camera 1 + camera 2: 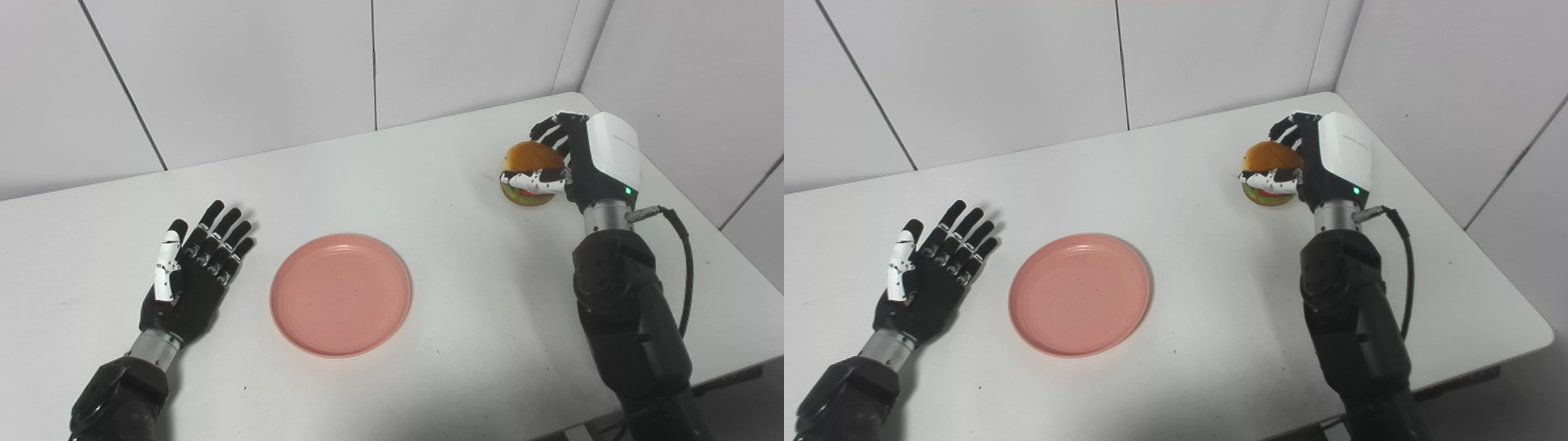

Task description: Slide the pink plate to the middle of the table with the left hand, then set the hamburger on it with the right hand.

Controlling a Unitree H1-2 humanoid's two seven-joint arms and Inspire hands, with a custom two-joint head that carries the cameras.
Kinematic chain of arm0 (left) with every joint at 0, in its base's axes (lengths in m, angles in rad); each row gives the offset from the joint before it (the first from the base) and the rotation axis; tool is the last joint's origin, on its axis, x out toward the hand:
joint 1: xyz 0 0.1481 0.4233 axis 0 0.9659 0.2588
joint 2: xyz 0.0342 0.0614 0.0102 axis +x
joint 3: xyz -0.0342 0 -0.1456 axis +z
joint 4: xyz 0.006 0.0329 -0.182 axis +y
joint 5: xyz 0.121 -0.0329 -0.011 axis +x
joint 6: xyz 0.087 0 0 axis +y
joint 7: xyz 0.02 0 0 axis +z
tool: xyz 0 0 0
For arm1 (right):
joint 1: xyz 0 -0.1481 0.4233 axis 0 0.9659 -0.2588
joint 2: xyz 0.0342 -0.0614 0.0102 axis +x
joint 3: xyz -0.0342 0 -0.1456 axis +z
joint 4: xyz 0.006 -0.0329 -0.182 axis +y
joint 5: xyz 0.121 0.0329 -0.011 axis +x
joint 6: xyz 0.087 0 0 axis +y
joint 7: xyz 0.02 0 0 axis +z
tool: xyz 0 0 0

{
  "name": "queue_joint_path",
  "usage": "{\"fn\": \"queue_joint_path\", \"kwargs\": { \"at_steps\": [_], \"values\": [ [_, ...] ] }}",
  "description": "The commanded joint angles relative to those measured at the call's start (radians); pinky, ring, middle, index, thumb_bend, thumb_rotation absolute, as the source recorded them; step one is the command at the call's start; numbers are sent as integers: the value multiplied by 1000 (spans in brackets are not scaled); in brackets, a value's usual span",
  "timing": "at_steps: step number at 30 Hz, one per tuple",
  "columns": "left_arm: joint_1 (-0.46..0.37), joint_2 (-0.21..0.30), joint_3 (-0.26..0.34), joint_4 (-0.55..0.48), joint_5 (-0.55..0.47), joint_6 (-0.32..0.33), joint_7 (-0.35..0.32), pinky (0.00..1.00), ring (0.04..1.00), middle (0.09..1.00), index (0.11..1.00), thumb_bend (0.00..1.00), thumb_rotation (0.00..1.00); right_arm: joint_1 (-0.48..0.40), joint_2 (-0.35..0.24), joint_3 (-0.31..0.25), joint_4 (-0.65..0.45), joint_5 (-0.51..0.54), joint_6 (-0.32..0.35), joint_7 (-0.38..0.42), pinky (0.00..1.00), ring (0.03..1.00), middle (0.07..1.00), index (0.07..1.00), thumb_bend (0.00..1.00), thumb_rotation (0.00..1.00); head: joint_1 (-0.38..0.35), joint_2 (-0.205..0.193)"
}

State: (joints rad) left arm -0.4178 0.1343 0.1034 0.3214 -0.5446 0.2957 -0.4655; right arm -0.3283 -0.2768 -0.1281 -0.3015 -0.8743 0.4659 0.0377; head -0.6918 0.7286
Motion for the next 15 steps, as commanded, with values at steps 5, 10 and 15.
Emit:
{"fn": "queue_joint_path", "kwargs": {
  "at_steps": [5,10,15],
  "values": [
    [54,5,-13,28,29,85,46,1000,968,971,968,412,1000,-50,-4,-9,-56,-57,3,50,255,337,418,484,514,130,2,1],
    [56,1,-20,24,32,78,44,999,972,977,974,412,1000,-58,-13,13,-59,-44,-3,56,278,368,438,485,513,127,20,-2],
    [61,-8,-24,13,27,82,53,995,976,984,979,412,1000,-72,-7,52,-49,-52,-16,46,298,385,454,485,514,129,46,-5]
  ]
}}
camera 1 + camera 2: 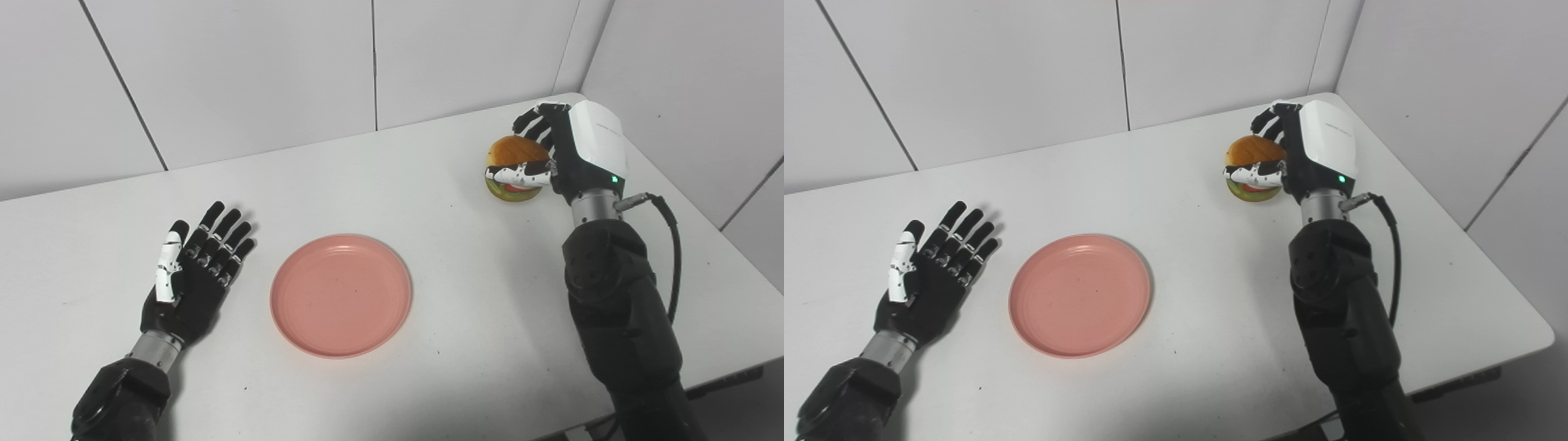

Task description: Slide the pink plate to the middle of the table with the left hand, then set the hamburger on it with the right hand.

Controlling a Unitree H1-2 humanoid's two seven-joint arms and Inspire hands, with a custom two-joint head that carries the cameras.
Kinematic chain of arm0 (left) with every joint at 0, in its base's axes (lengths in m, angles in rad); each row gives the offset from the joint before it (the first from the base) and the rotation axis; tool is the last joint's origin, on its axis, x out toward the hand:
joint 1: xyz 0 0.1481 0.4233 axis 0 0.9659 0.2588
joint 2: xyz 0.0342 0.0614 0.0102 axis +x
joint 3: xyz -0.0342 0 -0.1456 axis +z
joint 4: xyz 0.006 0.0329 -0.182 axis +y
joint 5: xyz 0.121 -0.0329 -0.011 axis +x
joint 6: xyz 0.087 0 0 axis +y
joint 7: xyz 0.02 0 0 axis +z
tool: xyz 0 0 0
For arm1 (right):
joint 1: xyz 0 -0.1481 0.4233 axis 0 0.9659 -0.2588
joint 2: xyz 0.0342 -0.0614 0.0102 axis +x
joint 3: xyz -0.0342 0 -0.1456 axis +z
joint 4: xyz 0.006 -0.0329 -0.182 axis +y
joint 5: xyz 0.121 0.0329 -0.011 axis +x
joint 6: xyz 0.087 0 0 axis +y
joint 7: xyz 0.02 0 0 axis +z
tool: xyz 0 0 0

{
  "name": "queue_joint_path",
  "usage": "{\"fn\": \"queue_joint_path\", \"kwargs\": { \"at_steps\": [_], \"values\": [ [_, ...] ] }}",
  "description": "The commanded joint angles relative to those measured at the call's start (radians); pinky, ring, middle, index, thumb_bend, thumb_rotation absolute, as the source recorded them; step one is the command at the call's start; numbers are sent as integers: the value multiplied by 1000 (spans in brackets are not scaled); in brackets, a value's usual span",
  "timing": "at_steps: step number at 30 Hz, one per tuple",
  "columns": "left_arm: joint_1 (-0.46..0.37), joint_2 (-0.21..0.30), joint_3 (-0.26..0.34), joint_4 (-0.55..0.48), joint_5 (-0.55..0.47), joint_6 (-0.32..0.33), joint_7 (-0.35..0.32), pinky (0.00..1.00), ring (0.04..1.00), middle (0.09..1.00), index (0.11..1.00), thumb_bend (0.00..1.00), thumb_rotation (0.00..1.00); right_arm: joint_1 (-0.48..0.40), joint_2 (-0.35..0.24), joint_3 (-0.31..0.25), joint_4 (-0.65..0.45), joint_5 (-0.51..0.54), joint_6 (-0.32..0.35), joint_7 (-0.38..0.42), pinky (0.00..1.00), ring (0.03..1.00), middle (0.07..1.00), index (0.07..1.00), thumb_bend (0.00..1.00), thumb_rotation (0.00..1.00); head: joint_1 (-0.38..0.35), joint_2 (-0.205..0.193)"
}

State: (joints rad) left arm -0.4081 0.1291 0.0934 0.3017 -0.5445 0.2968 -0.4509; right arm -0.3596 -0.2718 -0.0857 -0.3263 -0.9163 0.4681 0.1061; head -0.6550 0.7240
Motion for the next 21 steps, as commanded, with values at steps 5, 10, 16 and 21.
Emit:
{"fn": "queue_joint_path", "kwargs": {
  "at_steps": [5,10,16,21],
  "values": [
    [53,-17,-17,27,25,77,42,994,975,981,979,410,1000,-57,-1,66,-27,-14,-26,-20,290,372,441,484,514,130,57,-2],
    [69,-30,-38,0,52,58,62,989,965,968,966,412,1000,-62,22,124,-44,-10,-28,-6,266,361,443,487,514,127,115,-1],
    [90,-50,-61,-47,71,57,91,986,966,973,974,410,1000,-57,43,195,-42,-9,-52,-1,273,359,444,486,513,125,174,3],
    [100,-68,-78,-78,88,66,121,965,960,969,969,411,1000,-50,44,233,-24,13,-83,-3,266,355,443,486,514,125,239,9]
  ]
}}
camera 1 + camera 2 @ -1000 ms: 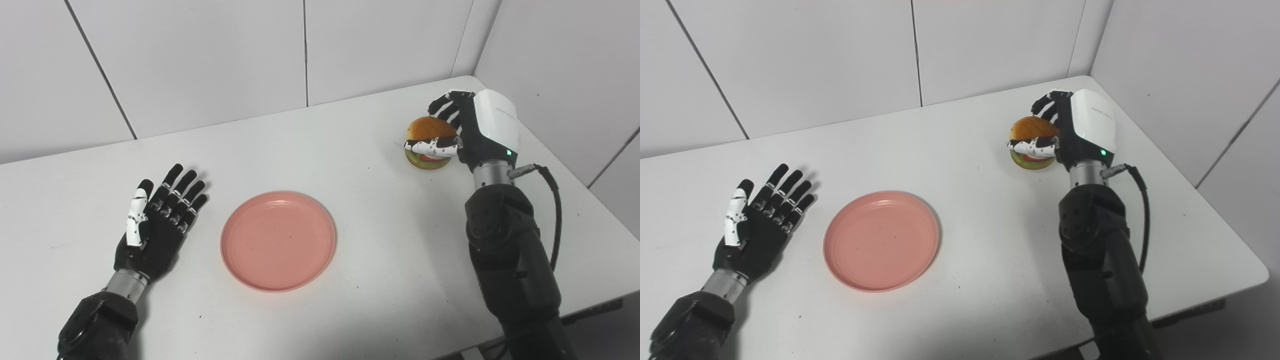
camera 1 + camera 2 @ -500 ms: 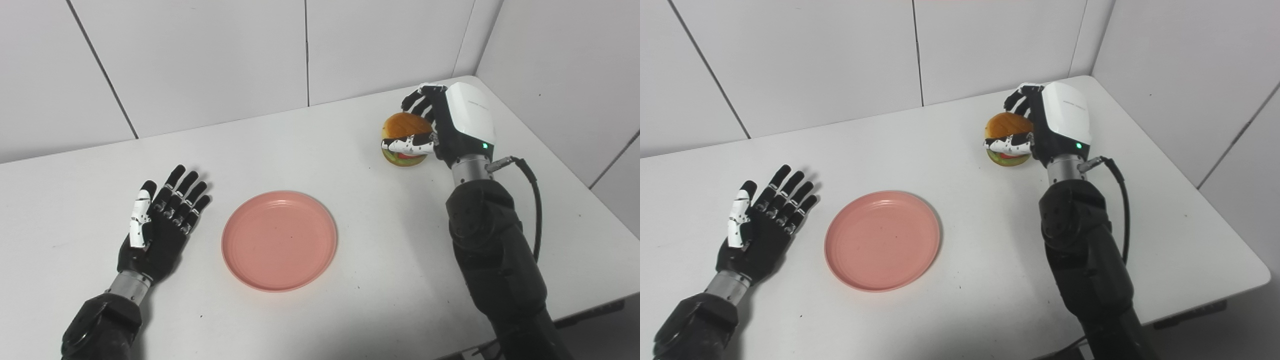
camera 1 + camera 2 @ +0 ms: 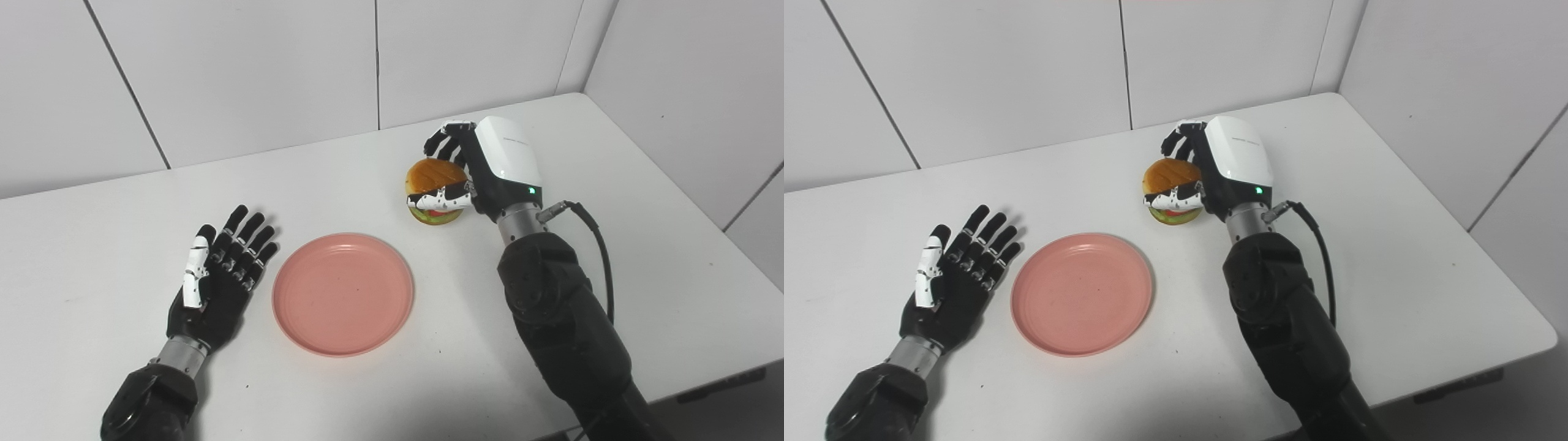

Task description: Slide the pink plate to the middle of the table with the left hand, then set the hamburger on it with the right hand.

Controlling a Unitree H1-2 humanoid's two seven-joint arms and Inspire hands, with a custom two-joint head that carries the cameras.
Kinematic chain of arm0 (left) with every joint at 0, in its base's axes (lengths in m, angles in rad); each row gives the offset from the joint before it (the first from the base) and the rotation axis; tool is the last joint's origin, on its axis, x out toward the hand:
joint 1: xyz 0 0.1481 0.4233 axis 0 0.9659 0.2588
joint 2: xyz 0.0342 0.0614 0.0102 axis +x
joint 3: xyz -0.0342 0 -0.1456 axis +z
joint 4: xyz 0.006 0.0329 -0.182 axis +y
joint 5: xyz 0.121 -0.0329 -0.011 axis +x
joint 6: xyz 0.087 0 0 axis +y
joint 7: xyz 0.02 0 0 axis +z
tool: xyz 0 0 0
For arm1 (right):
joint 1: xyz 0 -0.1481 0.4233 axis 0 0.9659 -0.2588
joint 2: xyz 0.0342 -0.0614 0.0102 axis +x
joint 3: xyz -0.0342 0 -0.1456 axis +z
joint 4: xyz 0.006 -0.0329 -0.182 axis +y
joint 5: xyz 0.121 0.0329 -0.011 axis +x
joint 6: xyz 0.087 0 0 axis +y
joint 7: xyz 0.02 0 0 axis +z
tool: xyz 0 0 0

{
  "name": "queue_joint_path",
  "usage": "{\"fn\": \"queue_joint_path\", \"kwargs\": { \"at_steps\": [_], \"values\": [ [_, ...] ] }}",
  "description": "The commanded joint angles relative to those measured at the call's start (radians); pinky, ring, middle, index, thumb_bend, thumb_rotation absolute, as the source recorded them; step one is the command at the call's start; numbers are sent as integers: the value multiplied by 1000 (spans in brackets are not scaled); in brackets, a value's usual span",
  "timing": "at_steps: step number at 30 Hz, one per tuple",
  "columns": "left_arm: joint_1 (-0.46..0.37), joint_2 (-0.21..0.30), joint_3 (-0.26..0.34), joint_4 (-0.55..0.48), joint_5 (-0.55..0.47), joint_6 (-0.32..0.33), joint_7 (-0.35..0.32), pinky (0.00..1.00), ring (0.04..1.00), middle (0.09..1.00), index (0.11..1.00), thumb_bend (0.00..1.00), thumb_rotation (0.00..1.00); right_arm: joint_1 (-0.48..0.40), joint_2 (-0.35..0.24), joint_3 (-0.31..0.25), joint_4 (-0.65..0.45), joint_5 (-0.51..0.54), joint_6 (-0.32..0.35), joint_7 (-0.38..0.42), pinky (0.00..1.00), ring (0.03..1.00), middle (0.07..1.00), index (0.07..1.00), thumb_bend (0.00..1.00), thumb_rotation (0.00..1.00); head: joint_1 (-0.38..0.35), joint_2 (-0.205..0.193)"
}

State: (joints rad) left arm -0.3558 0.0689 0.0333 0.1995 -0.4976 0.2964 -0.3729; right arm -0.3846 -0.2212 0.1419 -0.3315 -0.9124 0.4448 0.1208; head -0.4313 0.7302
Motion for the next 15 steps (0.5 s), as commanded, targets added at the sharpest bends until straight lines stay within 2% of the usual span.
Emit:
{"fn": "queue_joint_path", "kwargs": {
  "at_steps": [1,9,15],
  "values": [
    [49,-14,-21,17,46,70,52,962,959,968,966,411,1000,-24,-6,13,-12,19,-73,-23,260,349,438,486,514,125,30,5],
    [58,-42,-51,-26,80,91,99,941,948,957,949,409,1000,-15,7,77,23,54,-133,-22,253,340,422,486,514,126,121,15],
    [62,-63,-65,-49,96,106,127,947,945,954,949,399,1000,-11,22,129,30,38,-121,-5,242,329,423,487,515,127,179,24]
  ]
}}
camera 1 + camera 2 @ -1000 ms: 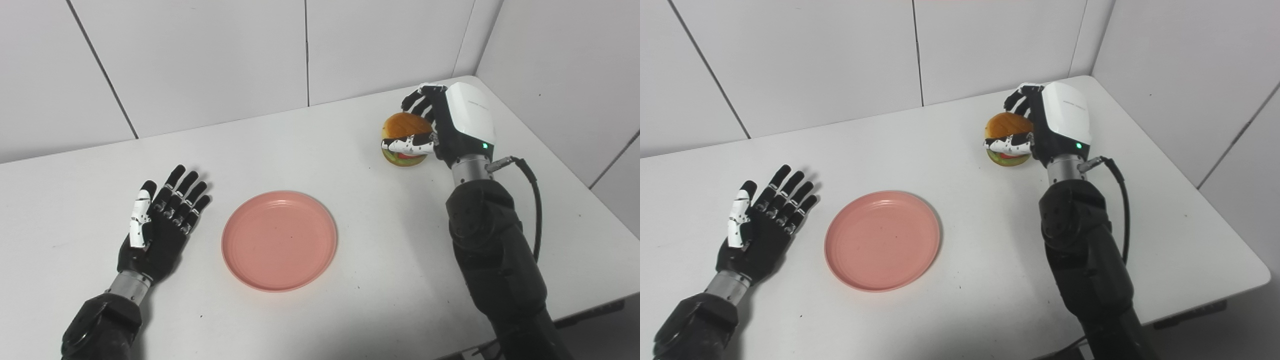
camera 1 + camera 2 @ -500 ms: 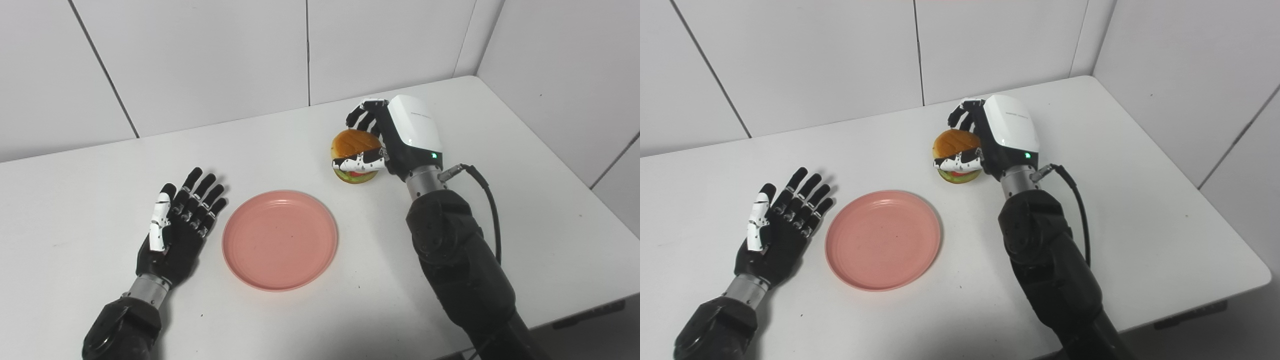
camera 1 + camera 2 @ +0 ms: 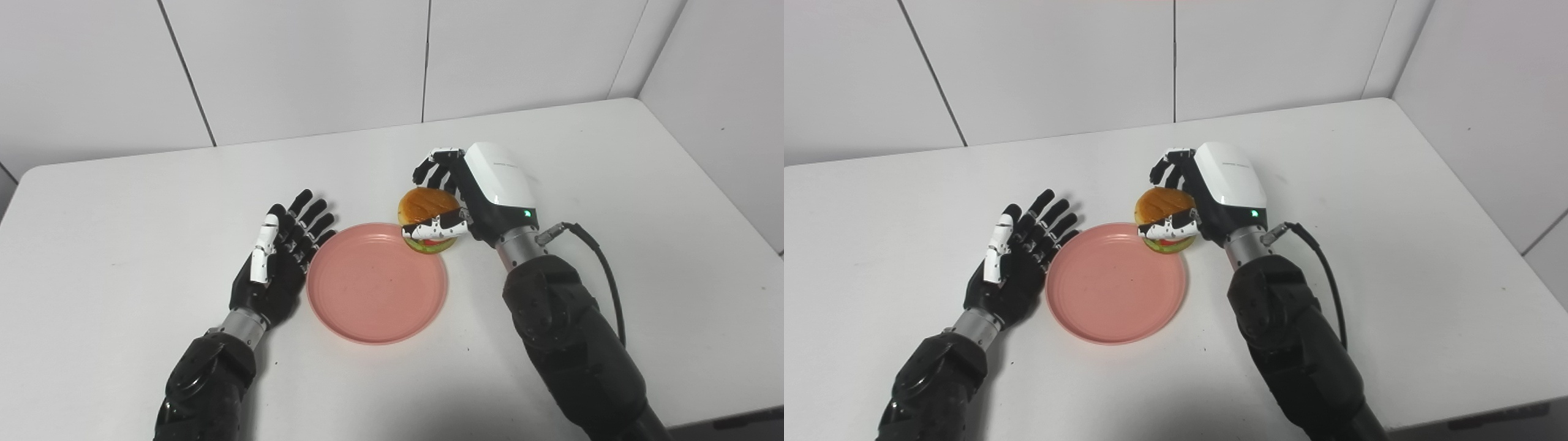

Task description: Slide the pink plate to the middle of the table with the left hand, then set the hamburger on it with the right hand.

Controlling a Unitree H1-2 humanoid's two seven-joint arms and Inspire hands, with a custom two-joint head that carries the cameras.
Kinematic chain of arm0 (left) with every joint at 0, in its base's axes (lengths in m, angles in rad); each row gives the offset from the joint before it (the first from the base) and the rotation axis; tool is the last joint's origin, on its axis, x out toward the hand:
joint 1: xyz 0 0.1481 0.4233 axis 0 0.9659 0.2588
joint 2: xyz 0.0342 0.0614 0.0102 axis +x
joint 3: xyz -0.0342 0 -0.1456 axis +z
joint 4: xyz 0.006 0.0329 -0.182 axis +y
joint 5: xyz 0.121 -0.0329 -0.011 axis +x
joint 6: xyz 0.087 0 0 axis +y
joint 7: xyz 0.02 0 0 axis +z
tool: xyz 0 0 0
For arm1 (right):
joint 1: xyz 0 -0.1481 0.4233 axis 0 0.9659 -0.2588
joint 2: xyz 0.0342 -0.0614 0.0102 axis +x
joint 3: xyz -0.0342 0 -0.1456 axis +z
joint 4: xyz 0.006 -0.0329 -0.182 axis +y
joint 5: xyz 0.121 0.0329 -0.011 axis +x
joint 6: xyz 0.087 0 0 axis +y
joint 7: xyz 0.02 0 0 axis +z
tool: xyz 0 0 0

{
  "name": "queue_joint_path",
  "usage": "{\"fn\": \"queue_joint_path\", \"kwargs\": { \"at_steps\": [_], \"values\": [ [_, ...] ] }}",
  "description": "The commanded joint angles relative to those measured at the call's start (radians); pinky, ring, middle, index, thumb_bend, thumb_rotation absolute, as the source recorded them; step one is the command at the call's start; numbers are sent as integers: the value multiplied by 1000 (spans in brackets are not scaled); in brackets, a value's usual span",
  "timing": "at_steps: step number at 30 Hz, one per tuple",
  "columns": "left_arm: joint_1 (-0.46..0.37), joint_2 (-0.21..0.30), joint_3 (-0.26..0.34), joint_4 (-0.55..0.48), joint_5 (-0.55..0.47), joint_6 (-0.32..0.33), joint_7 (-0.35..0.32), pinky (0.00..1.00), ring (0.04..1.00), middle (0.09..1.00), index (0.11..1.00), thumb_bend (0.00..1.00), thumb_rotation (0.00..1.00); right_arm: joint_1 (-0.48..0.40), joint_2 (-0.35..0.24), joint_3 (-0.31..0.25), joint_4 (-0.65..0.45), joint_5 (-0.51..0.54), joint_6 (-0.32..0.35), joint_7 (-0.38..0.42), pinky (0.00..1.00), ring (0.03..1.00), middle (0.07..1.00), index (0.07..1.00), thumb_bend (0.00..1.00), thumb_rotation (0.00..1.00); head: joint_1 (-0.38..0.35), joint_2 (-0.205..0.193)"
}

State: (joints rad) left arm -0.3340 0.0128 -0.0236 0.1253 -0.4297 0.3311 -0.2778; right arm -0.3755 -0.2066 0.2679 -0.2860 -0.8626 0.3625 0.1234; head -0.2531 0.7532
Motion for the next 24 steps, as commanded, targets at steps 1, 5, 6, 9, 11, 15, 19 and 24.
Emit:
{"fn": "queue_joint_path", "kwargs": {
  "at_steps": [1,5,6,9,11,15,19,24],
  "values": [
    [40,-12,-10,22,31,72,38,944,943,952,947,398,1000,-19,11,12,-10,-13,-37,-7,239,326,420,487,515,127,20,5],
    [39,-21,-21,17,42,73,52,935,939,947,940,397,1000,-16,20,33,4,-8,-37,5,228,318,413,487,516,129,53,10],
    [39,-23,-23,16,47,73,55,935,939,947,939,399,1000,-15,22,39,8,-7,-38,8,218,309,407,487,516,128,60,12],
    [40,-30,-27,12,54,73,58,937,939,946,939,399,1000,-11,25,48,16,9,-51,11,209,300,401,487,515,126,74,15],
    [39,-32,-30,13,57,69,59,938,937,945,938,402,1000,-9,25,56,24,23,-62,12,229,322,419,488,514,126,81,17],
    [36,-36,-31,11,65,74,64,934,932,942,938,404,1000,-8,29,68,45,36,-78,4,266,360,447,488,514,127,88,21],
    [34,-43,-33,7,66,79,71,932,927,938,937,403,1000,-8,34,76,56,38,-80,3,267,363,451,488,514,128,119,30],
    [33,-49,-37,3,72,85,81,929,922,932,936,405,1000,-8,42,89,69,46,-87,-1,262,347,434,487,514,127,128,35]
  ]
}}
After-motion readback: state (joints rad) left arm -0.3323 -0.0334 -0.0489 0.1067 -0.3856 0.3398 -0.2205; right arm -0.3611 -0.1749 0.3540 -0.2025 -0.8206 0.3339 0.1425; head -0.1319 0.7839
